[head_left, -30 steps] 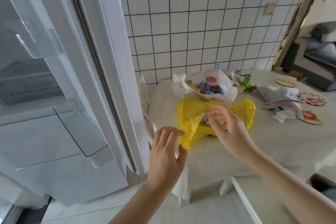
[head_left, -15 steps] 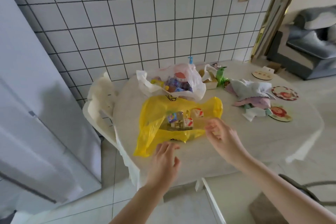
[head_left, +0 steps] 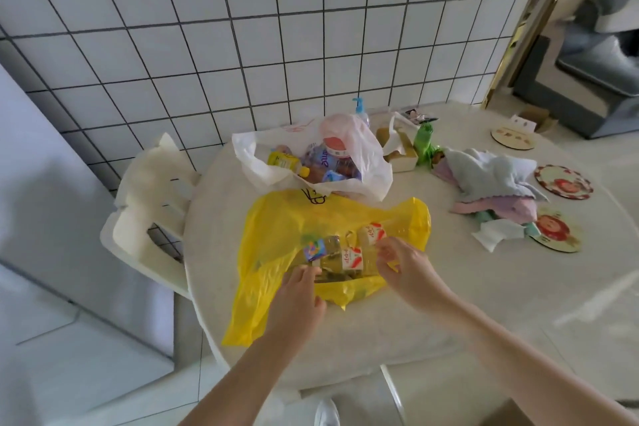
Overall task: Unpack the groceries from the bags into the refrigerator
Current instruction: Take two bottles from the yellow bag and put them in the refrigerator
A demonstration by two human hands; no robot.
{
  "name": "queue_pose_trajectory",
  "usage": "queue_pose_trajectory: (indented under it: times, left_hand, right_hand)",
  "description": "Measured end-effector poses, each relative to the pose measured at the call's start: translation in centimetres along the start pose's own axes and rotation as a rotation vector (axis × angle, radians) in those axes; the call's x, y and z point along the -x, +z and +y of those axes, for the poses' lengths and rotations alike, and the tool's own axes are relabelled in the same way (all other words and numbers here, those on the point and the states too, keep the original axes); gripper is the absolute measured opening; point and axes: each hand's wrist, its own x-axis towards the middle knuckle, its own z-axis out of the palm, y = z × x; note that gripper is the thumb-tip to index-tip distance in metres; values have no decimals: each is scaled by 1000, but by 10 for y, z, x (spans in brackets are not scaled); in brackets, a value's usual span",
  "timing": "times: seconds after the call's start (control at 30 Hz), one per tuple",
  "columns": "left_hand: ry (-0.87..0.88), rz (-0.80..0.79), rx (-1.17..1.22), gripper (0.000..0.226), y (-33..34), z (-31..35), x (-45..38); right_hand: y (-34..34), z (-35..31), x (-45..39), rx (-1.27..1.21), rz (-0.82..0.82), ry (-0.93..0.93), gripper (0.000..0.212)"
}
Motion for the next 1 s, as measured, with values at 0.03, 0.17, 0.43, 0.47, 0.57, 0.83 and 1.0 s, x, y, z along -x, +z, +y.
queue_pose_trajectory:
  times: [0.03,0.17,0.43,0.47,0.57,0.83,1.0]
  left_hand:
    - [0,-10,-19,51,3,-6,-13]
    - [-2,-49,-83,62,14,-33,-51]
    - [14,-167,-294,83,26,-62,-73]
    - [12,-160,-310,89,28,-67,-74]
    - [-45,-192,-296,110,25,-78,-76]
    - [-151,-112,-374,79,1,-115,-86]
    - [-306,-61,-244,26,-21,-120,-100]
  right_hand:
    - [2,2,-11,30,-13,-1,21]
    - [9,10,-51,136,-71,-3,27]
    - [40,32,-101,437,-257,-145,38]
    - [44,35,-104,511,-261,-194,41]
    - [54,43,-117,639,-262,-271,52]
    - [56,46,-166,762,-351,-349,31]
    - [51,48,-186,600,-351,-203,17]
